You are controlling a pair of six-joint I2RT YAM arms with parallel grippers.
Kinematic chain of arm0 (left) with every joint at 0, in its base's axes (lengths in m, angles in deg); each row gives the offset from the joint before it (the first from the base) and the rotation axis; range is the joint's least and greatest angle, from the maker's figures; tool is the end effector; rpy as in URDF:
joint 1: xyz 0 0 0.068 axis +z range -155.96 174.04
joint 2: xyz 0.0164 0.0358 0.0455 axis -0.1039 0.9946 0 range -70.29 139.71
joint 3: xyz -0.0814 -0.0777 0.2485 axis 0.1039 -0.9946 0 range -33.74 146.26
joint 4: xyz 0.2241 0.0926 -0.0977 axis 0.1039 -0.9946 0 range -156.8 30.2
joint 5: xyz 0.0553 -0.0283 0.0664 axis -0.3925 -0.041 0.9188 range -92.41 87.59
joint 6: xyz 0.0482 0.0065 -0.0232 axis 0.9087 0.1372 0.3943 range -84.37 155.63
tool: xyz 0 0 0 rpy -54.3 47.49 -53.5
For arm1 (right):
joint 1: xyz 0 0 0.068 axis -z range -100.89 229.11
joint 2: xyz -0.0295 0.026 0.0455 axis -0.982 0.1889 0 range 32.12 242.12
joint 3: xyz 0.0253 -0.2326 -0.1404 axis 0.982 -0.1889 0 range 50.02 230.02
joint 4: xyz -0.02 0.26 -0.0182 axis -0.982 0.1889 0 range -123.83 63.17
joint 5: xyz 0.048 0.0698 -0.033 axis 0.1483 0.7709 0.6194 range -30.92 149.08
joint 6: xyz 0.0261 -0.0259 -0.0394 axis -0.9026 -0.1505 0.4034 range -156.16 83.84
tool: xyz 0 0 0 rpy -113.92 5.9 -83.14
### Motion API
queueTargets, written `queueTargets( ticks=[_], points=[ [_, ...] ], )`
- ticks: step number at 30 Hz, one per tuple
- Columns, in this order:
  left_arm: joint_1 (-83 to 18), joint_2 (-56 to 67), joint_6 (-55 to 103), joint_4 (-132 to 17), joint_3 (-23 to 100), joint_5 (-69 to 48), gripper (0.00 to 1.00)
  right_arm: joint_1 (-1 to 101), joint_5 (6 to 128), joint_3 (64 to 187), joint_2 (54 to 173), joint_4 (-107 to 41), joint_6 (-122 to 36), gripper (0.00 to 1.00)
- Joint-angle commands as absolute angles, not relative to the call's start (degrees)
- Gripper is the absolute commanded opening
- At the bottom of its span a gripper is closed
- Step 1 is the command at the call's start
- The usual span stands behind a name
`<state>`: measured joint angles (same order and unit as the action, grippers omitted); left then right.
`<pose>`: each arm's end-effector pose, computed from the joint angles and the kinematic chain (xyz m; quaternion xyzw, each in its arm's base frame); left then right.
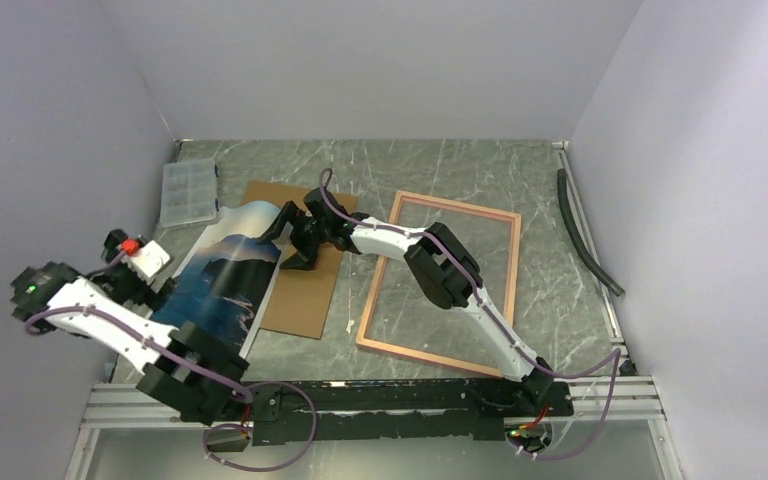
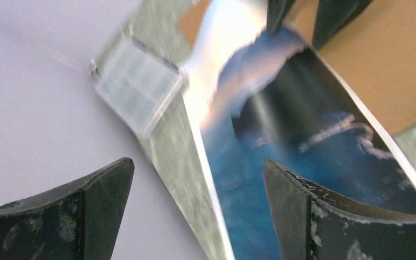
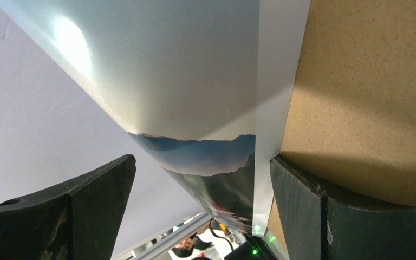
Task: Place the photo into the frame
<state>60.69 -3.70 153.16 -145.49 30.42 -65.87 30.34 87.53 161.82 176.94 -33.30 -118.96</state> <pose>0.0947 0.1392 0.3154 0.3731 0.7643 0.0331 0.5250 0.3575 0.4334 0.1243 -0.1388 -0.8507 -0.5069 0.0094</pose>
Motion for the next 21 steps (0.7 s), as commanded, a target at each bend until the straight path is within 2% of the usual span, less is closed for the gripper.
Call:
queueTargets(
  ticks=[1, 2, 3, 6, 7, 8, 10, 14, 21],
  points=[
    [48.4, -11.3, 124.7, -118.5, 28.5, -78.9, 0.95, 30.5, 83.6, 162.0, 178.5, -33.7, -119.3, 1.00],
    [42.5, -14.6, 100.5, -97.3, 23.7, -71.3, 0.95, 30.4, 83.5, 161.9, 178.4, -33.6, -119.2, 1.00],
    [36.8, -16.8, 88.4, -83.3, 20.0, -62.9, 0.95, 30.4, 83.4, 161.8, 178.3, -33.7, -119.2, 1.00],
    [23.1, -10.9, 83.1, -80.9, 22.5, -45.1, 0.95, 30.3, 83.3, 161.6, 178.3, -33.7, -119.2, 1.00],
    [19.2, -5.9, 79.7, -82.5, 26.3, -37.3, 0.95, 30.3, 83.4, 161.8, 178.4, -33.6, -119.2, 1.00],
    [17.5, -1.4, 78.9, -89.9, 31.3, -34.1, 0.95, 30.4, 83.6, 162.0, 178.6, -33.6, -119.2, 1.00],
    [17.2, 2.7, 77.8, -95.8, 36.7, -35.8, 0.95, 30.4, 83.6, 162.0, 178.5, -33.4, -119.0, 1.00],
    [16.6, -8.8, 86.5, -91.1, 22.4, -40.8, 0.95, 30.4, 84.1, 160.8, 178.5, -34.4, -119.6, 1.00],
    [17.6, -17.6, 105.2, -106.0, 12.2, -45.2, 0.95, 30.7, 85.3, 161.3, 179.4, -35.5, -119.7, 1.00]
  ],
)
